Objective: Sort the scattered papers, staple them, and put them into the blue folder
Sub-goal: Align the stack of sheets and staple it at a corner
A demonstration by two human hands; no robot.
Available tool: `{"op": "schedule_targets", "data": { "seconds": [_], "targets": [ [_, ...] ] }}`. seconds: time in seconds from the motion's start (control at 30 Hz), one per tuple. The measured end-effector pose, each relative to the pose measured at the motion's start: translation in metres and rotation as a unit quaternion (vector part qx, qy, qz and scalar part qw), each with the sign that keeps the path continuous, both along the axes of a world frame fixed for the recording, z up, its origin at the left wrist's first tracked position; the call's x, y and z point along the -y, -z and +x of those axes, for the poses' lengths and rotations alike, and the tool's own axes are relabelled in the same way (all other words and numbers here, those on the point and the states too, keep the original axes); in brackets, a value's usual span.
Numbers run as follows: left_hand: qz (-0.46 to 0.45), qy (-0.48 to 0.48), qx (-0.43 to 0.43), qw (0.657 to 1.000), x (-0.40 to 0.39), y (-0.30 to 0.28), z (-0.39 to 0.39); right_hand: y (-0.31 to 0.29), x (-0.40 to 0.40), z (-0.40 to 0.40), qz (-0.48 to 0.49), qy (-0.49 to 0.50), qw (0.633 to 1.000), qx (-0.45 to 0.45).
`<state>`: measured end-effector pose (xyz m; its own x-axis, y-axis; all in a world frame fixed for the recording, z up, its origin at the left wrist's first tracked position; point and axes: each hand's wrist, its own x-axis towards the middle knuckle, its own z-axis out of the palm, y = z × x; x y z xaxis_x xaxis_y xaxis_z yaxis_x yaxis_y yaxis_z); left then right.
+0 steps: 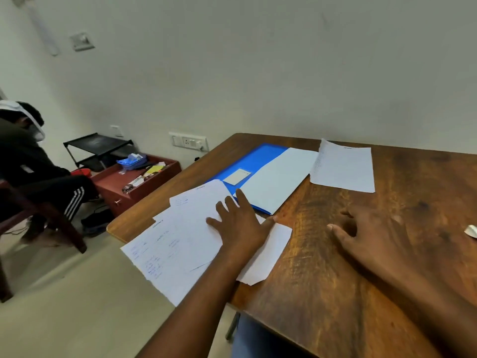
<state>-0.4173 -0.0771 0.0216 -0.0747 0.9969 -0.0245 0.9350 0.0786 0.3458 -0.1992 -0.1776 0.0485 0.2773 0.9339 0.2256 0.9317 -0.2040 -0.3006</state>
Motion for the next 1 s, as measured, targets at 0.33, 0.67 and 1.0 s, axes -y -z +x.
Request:
{"op": "schedule_targets", "data": {
  "seconds": [0.33, 0.67, 1.0],
  "targets": [
    [0.008, -0.172, -0.001, 0.985, 0.014, 0.02, -0.098, 0.008, -0.006, -0.026, -0.022, -0.052, 0.998, 0.006],
    [-0.018, -0.185, -0.02, 0.982, 0.014, 0.029, -0.106, 0.002, -0.064, -0.081, -0.133, -0.089, 0.978, -0.136],
    [-0.009, -0.15, -0.027, 0.988, 0.02, 0.036, -0.094, 0.013, -0.076, -0.108, -0.128, -0.102, 0.964, -0.21]
  ]
}}
